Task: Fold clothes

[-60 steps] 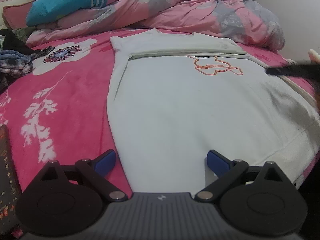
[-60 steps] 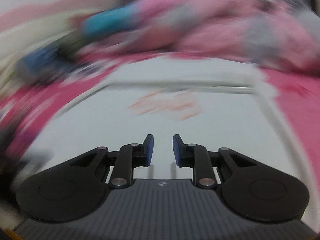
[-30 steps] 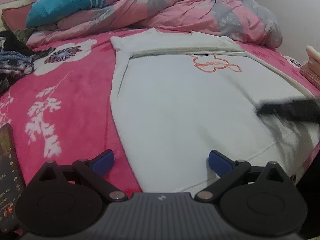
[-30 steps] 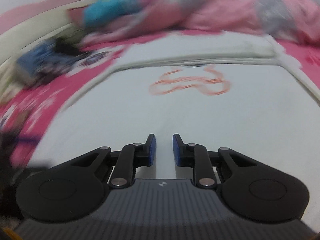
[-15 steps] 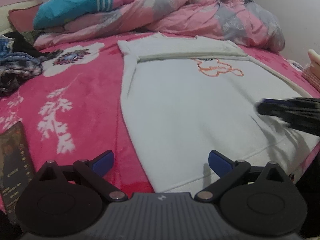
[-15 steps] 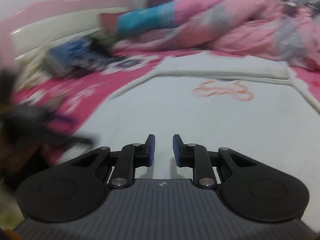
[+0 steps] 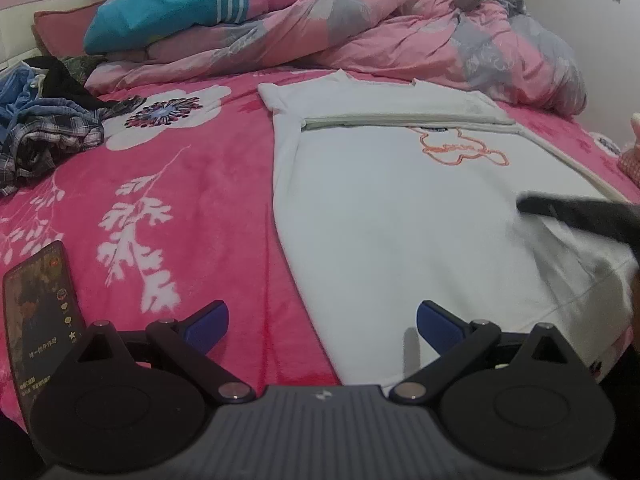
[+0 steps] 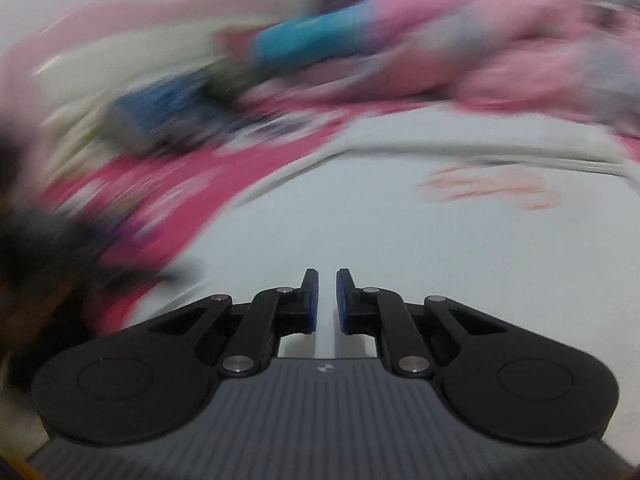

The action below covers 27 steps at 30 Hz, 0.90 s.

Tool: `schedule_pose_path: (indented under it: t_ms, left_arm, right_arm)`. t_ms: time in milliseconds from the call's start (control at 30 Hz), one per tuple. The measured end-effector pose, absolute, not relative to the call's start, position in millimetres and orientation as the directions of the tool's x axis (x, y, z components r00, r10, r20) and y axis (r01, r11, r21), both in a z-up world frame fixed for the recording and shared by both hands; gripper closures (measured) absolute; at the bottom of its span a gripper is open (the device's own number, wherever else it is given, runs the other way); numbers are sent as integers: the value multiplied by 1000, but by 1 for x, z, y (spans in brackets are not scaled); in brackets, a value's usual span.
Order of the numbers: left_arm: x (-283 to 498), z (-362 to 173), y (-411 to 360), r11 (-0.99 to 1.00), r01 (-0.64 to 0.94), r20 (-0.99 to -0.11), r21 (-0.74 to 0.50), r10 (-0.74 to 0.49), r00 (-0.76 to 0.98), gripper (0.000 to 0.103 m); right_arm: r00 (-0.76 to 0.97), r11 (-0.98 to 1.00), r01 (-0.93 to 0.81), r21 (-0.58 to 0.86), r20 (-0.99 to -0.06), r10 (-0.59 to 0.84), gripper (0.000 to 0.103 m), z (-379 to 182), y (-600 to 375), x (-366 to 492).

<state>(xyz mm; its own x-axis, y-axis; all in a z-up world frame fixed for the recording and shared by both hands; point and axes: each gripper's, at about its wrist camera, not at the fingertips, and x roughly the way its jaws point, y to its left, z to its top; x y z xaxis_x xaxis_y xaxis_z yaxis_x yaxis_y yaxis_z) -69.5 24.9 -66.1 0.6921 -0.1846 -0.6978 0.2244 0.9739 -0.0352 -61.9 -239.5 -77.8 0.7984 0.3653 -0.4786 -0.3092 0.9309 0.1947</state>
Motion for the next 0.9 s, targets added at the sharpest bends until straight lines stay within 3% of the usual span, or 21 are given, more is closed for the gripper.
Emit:
schedule_pose_path:
  t_ms: [67, 167, 300, 500, 733, 900]
  left_arm:
    - [-71, -65, 24, 974, 223, -695, -32, -182, 696, 2]
    - [-71, -64, 24, 975, 222, -691, -23, -176, 701, 2]
    - [-67, -65, 27, 976, 218, -695, -28, -176, 697, 2]
    - [-65, -66, 31, 976, 213, -695, -38, -179, 696, 2]
    - [-75, -61, 29, 974, 223, -680, -41, -190, 708, 2]
    - [-77, -59, 25, 971, 236, -673, -39, -200, 712, 2]
  right_arm:
    - [819, 961, -180, 210, -509, 264, 95, -83, -253, -34]
    - [800, 962, -184, 203, -538, 267, 96, -94, -241, -18]
    - [714, 888, -376, 266, -527, 461, 98, -98, -201, -49]
    - [581, 759, -571, 311, -500, 642, 99, -91, -168, -106]
    - [770, 898, -259, 355, -485, 414, 98, -85, -242, -55]
    - [692, 817, -389, 426, -450, 564, 98, -107, -223, -94]
